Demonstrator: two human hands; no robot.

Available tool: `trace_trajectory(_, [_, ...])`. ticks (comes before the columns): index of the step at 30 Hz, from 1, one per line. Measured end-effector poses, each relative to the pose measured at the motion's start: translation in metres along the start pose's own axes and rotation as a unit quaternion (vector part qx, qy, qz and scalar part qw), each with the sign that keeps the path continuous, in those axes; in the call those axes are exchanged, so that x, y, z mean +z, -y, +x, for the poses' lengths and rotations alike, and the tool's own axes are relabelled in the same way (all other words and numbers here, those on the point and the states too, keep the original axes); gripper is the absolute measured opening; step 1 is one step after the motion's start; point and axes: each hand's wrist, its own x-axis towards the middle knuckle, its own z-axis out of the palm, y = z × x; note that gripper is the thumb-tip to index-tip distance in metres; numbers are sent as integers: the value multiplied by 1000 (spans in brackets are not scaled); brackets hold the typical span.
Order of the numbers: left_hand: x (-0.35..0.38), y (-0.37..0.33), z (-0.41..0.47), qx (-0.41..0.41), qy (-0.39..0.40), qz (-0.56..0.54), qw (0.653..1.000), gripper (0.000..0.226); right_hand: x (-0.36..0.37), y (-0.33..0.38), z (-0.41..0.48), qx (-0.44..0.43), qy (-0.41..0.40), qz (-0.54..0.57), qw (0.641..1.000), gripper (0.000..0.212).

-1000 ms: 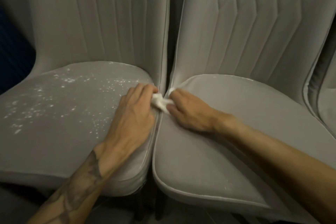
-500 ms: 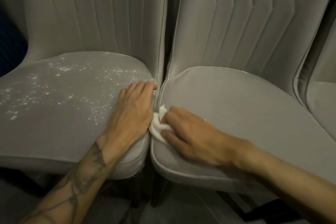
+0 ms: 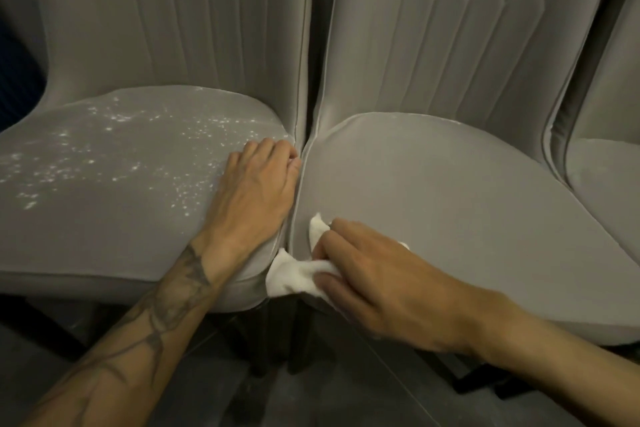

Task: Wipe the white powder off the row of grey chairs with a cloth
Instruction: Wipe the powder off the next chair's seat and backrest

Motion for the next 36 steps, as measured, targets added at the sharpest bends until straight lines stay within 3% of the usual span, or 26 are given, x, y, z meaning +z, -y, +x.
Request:
trace_trajectory(6, [0, 1, 1, -1, 12, 9, 1000, 23, 17, -27, 56, 117, -81, -40, 989, 23])
trace_trajectory(11, [1, 1, 0, 1, 5, -2, 1000, 20, 14, 24, -12, 58, -44, -32, 997, 21])
trace_trajectory(18, [3, 1, 3, -6, 15, 4, 1000, 20, 36, 22, 38, 153, -144, -36, 977, 17])
trace_trajectory(24, [0, 1, 1, 8, 10, 9, 1000, 22, 30, 35, -19, 144, -114, -46, 982, 17])
trace_trajectory(30, [1, 0, 1, 3, 12, 3, 1000, 22, 42, 39, 26, 173, -151, -82, 970, 13])
trace_trajectory(36, [0, 0, 2, 7, 16, 27, 1000, 20, 24, 12, -51, 238, -114, -135, 955, 31])
